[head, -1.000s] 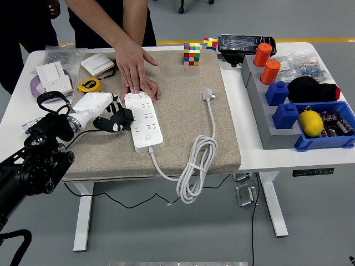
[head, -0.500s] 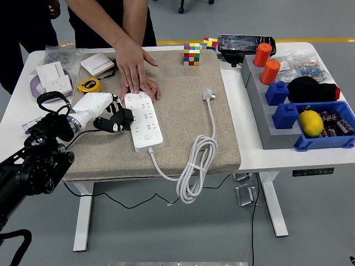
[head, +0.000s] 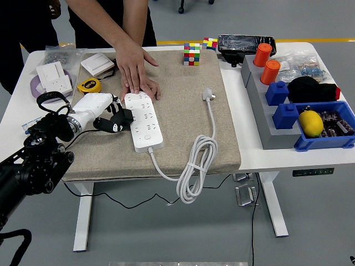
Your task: Pick up the plug,place it near the board,insert it into the board,press the button
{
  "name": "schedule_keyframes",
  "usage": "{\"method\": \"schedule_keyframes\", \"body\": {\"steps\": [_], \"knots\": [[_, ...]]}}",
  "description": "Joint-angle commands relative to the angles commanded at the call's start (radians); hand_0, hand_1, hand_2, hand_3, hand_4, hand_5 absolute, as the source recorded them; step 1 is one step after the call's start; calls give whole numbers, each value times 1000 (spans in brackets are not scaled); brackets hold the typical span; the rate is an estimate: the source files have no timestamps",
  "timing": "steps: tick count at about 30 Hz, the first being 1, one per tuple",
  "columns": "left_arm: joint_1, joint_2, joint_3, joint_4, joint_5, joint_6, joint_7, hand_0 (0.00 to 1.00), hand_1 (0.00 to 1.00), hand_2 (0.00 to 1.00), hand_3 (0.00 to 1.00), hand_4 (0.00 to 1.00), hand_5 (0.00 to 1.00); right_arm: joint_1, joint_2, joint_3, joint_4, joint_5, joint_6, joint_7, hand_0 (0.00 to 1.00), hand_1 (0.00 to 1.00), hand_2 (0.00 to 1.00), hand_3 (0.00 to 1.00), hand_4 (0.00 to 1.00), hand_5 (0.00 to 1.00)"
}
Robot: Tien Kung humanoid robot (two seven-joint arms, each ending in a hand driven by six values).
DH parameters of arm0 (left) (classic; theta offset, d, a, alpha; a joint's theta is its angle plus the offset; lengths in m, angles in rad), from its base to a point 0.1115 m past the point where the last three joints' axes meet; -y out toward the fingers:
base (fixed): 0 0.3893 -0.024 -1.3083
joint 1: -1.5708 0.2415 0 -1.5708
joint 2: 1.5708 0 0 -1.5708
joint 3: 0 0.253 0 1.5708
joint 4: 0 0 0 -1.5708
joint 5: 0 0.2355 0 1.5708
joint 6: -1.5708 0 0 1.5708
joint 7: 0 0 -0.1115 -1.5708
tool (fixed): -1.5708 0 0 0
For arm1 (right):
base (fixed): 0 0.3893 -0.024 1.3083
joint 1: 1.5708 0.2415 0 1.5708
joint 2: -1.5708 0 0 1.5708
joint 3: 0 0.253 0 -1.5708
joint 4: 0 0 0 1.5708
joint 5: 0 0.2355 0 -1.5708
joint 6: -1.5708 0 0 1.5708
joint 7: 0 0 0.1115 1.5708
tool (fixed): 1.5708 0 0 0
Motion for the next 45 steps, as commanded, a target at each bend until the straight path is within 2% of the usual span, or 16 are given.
{"method": "schedule_keyframes", "body": {"steps": [1,6,7,12,13,24,25,28,30,31,36,37,41,42,43,45], "knots": [[1,0,0,0,0,-2,-1,634,664,526,514,907,256,0,0,-1,0,0,0,0,865,821,792,798,998,937],[4,1,-1,3,0,-12,-2,634,664,526,514,907,256,-3,0,-5,0,2,1,0,865,821,792,798,998,937],[5,1,-1,3,0,-14,-2,741,762,708,655,998,351,-3,0,-5,0,2,1,-1,866,821,792,797,998,938],[4,1,-2,4,0,-18,-3,741,762,708,655,998,351,-4,-1,-7,0,3,1,0,866,821,792,797,998,938],[4,1,-2,4,0,-18,-3,784,798,746,749,998,399,-4,-1,-7,0,3,1,0,870,822,792,798,998,940],[1,2,-12,-2,-9,-20,-4,802,813,775,788,998,442,-3,-1,-9,0,5,2,0,871,822,791,798,998,945],[1,3,-14,-4,-16,-20,-5,822,836,810,837,998,540,-3,-1,-8,0,5,2,0,872,822,791,798,998,947],[2,2,-27,-12,-42,-28,-11,822,836,810,837,998,540,-3,-1,-9,0,6,2,0,872,822,791,798,998,947],[12,1,-48,-37,-91,-44,-13,822,836,810,837,998,540,-5,-1,-8,0,5,1,0,872,822,791,798,998,947],[17,1,-58,-52,-116,-49,-13,922,941,916,911,998,924,-5,0,-6,0,5,1,0,872,821,791,798,998,948],[68,-5,-124,-172,-241,-59,17,922,941,916,911,998,924,-9,2,-1,0,3,1,0,872,821,791,798,998,948],[88,-10,-144,-205,-274,-52,36,937,962,947,924,998,998,-10,3,-2,-1,3,1,0,873,822,791,798,998,950],[186,-41,-214,-371,-423,-5,142,937,962,947,924,998,998,-14,6,3,0,0,2,-1,873,822,791,798,998,950],[216,-48,-222,-410,-459,17,175,937,962,947,924,998,998,-15,6,4,-1,0,1,0,873,822,791,798,998,950],[241,-53,-224,-449,-492,34,205,881,904,894,872,998,998,-16,6,6,-1,-1,2,0,872,821,791,798,998,950],[302,-62,-222,-534,-552,43,272,881,904,894,872,998,998,-17,7,8,-1,-3,2,-1,872,821,791,798,998,950]]}}
